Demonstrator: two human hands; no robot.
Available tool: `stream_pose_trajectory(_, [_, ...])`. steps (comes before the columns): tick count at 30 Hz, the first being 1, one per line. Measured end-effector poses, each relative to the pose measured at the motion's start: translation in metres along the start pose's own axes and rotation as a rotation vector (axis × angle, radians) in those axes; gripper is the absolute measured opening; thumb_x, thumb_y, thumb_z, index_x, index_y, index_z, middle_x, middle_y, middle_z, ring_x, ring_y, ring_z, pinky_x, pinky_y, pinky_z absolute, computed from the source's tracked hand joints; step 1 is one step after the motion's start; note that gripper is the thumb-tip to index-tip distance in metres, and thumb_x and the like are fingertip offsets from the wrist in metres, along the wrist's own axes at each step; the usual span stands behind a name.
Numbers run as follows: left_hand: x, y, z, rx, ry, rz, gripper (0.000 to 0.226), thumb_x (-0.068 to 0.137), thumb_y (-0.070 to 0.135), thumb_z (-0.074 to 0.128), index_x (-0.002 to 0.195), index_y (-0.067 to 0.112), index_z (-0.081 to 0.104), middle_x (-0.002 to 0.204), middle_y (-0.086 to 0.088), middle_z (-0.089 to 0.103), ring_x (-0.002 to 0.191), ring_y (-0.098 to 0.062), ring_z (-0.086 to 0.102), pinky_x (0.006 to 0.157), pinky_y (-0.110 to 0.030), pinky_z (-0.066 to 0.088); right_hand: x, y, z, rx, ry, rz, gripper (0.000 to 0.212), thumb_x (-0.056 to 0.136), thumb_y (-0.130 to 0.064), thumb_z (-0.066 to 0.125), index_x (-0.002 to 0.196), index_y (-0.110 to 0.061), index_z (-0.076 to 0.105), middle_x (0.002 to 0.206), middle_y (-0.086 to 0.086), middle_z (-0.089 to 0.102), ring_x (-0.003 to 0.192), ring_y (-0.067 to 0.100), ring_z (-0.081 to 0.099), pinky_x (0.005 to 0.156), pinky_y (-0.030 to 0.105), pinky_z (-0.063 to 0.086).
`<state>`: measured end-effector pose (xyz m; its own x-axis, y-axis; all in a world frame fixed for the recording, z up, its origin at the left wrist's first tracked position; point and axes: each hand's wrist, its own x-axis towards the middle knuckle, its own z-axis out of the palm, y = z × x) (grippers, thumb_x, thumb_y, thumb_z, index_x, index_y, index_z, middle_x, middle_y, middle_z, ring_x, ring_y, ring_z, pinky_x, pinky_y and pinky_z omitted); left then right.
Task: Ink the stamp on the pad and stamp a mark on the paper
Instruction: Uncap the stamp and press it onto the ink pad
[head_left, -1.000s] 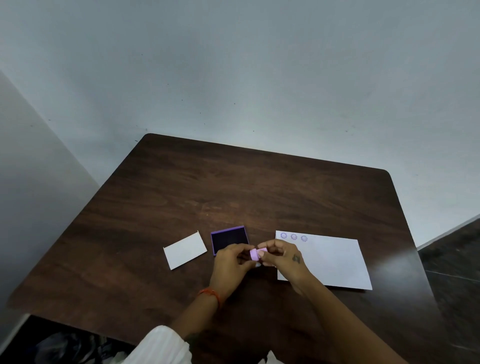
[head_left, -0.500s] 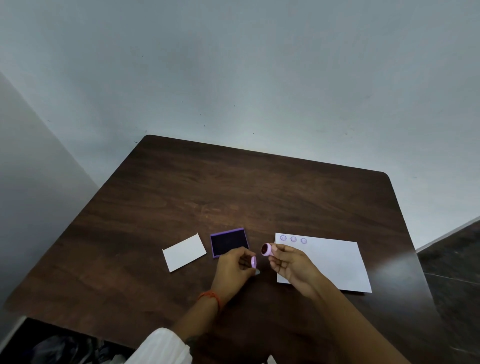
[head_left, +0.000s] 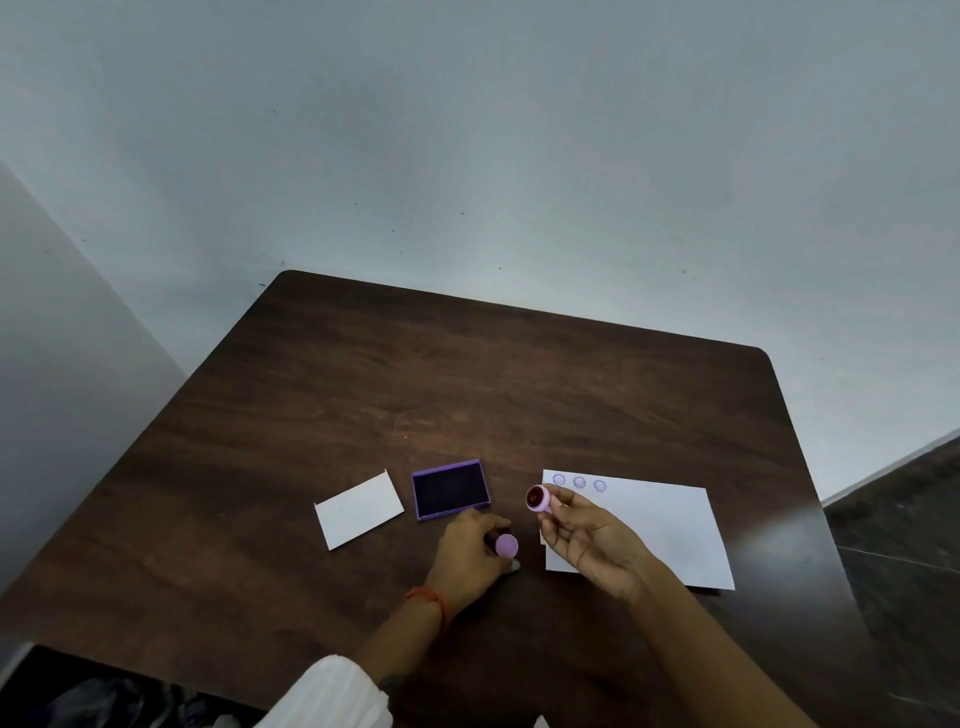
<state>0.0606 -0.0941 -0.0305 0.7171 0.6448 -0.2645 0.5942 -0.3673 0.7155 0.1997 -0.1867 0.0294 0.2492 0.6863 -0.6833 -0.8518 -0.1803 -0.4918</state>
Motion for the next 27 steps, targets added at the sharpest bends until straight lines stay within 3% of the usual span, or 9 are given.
stream_pose_trajectory(7, [-0.008,-0.007,-0.012,0.019,0.238,0.049,0.04,0.079,0.023,0.071,0.117,0.021,0.059,0.114,0.003,0.055,0.088,-0.003,0.052,0.082,-0.016,0.045,0.0,-0.001,0.006,0.056,-0.011,-0.018,0.017,0.087,0.006,0.051,0.086,0.0,0.066,0.079,0.016,0.075,0.079,0.024,0.07,0.061,0.028,0.06])
stream_pose_trajectory(13, [-0.008,-0.035,-0.035,0.295,0.514,0.028,0.054,0.07,0.031,0.077,0.119,0.019,0.059,0.119,-0.007,0.058,0.112,-0.027,0.05,0.091,-0.039,0.041,0.008,0.001,0.014,0.04,-0.027,0.001,0.023,0.087,0.008,0.05,0.083,0.0,0.071,0.078,0.014,0.076,0.074,0.021,0.073,0.064,0.028,0.059])
stream_pose_trajectory(15, [-0.006,-0.044,-0.042,0.378,0.504,0.005,0.067,0.067,0.037,0.079,0.126,0.019,0.053,0.13,-0.01,0.054,0.129,-0.033,0.039,0.105,-0.048,0.03,0.012,0.002,0.015,0.033,-0.02,0.0,0.023,0.088,0.008,0.05,0.083,0.001,0.071,0.079,0.014,0.076,0.081,0.022,0.07,0.066,0.028,0.059])
stream_pose_trajectory(17, [-0.003,-0.052,-0.049,0.44,0.448,0.008,0.082,0.065,0.048,0.077,0.134,0.018,0.044,0.142,-0.011,0.044,0.14,-0.035,0.019,0.113,-0.053,0.004,0.019,0.004,0.016,0.016,-0.024,-0.007,0.021,0.088,0.008,0.05,0.086,0.001,0.07,0.082,0.014,0.075,0.084,0.021,0.068,0.067,0.027,0.059])
stream_pose_trajectory(20, [0.001,-0.06,-0.052,0.506,0.368,0.02,0.095,0.069,0.065,0.061,0.143,0.017,0.025,0.153,-0.003,0.025,0.142,-0.029,-0.01,0.105,-0.047,-0.03,0.031,0.008,0.019,-0.076,-0.03,-0.049,0.019,0.088,0.007,0.051,0.097,0.001,0.066,0.096,0.015,0.069,0.09,0.02,0.066,0.069,0.023,0.058])
stream_pose_trajectory(23, [0.006,-0.064,-0.056,0.55,0.34,0.04,0.1,0.067,0.079,0.037,0.143,0.016,0.026,0.153,-0.001,0.025,0.14,-0.028,-0.016,0.1,-0.045,-0.036,0.041,0.011,0.025,-0.248,0.001,-0.134,0.022,0.086,0.005,0.055,0.106,0.001,0.062,0.101,0.014,0.067,0.094,0.02,0.064,0.067,0.019,0.059])
stream_pose_trajectory(27, [0.012,-0.063,-0.053,0.562,0.322,0.068,0.091,0.07,0.076,0.032,0.14,0.016,0.034,0.153,0.0,0.026,0.139,-0.026,-0.018,0.101,-0.044,-0.036,0.049,0.015,0.036,-0.607,0.054,-0.332,0.024,0.082,-0.002,0.066,0.105,0.0,0.064,0.094,0.012,0.07,0.089,0.021,0.066,0.072,0.019,0.056])
